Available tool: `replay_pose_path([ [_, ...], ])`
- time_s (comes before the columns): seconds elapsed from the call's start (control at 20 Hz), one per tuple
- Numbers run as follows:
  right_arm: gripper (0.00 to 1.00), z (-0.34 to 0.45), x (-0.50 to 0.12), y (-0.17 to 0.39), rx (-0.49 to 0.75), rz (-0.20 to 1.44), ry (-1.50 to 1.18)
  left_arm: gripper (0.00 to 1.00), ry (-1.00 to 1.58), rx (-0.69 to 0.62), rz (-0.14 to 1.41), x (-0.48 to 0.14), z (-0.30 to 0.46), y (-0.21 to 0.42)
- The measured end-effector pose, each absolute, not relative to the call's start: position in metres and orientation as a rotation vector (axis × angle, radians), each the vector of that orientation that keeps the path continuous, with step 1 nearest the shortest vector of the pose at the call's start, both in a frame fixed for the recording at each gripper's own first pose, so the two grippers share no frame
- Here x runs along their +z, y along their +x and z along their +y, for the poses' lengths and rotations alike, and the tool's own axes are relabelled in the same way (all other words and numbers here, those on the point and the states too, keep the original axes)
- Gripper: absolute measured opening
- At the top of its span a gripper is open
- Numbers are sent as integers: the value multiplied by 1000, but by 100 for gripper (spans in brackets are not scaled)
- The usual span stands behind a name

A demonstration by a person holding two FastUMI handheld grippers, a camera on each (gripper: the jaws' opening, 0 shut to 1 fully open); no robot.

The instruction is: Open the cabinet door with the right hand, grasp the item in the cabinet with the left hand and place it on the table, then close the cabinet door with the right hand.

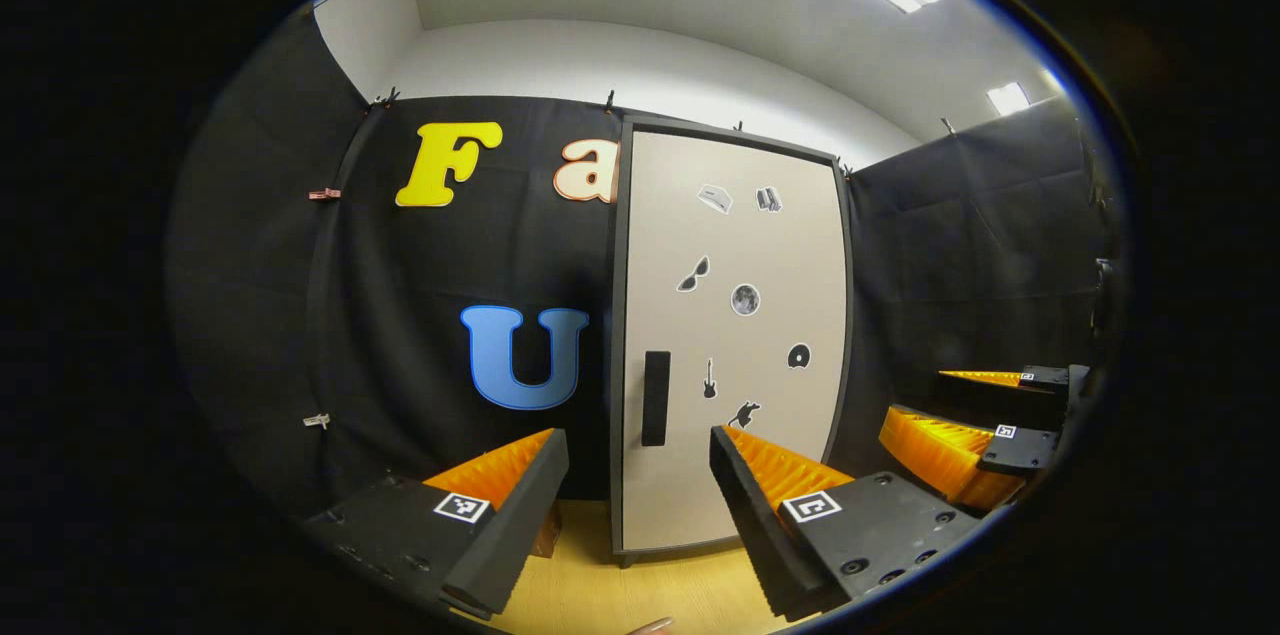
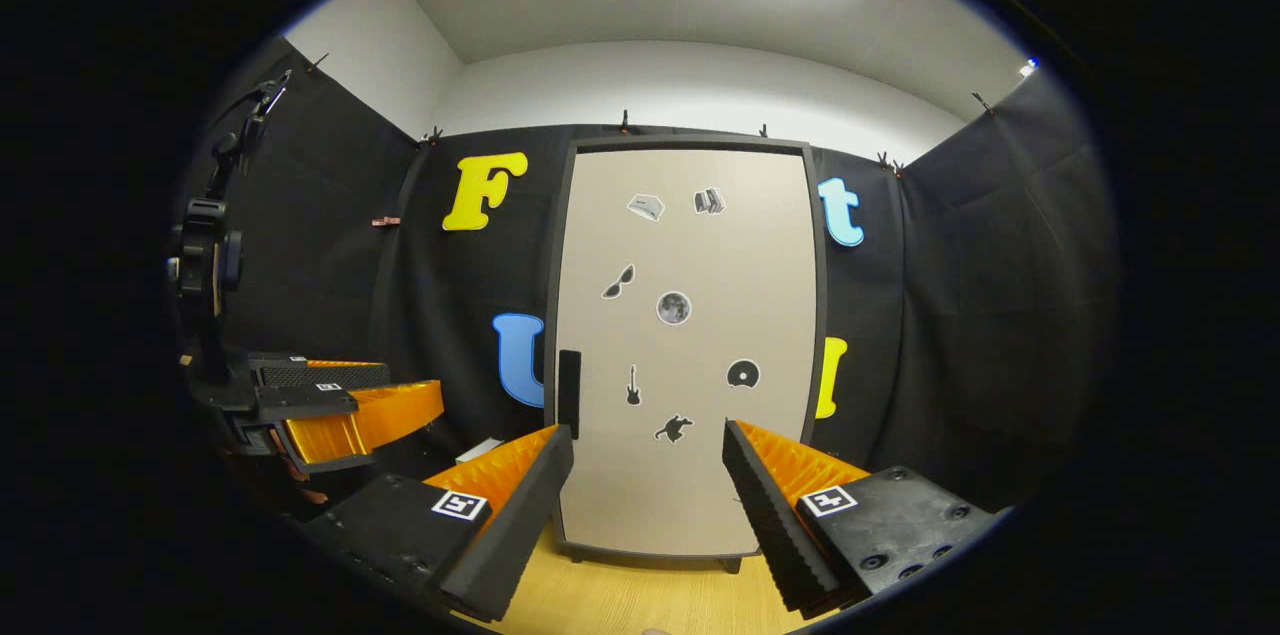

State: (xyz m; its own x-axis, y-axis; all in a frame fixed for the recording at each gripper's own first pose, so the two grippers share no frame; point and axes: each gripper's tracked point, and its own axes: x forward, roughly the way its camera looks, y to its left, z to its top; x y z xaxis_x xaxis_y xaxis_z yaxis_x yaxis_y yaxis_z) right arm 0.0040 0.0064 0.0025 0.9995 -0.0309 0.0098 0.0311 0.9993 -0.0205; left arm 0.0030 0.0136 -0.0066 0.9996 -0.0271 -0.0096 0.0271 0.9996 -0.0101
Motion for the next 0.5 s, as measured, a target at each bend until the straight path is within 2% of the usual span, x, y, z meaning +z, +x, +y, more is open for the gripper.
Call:
replay_pose_path([
  [0.5,98,22,-4,0,-68,-3,-14,90,-1,-49,17,-11,32,-8],
])
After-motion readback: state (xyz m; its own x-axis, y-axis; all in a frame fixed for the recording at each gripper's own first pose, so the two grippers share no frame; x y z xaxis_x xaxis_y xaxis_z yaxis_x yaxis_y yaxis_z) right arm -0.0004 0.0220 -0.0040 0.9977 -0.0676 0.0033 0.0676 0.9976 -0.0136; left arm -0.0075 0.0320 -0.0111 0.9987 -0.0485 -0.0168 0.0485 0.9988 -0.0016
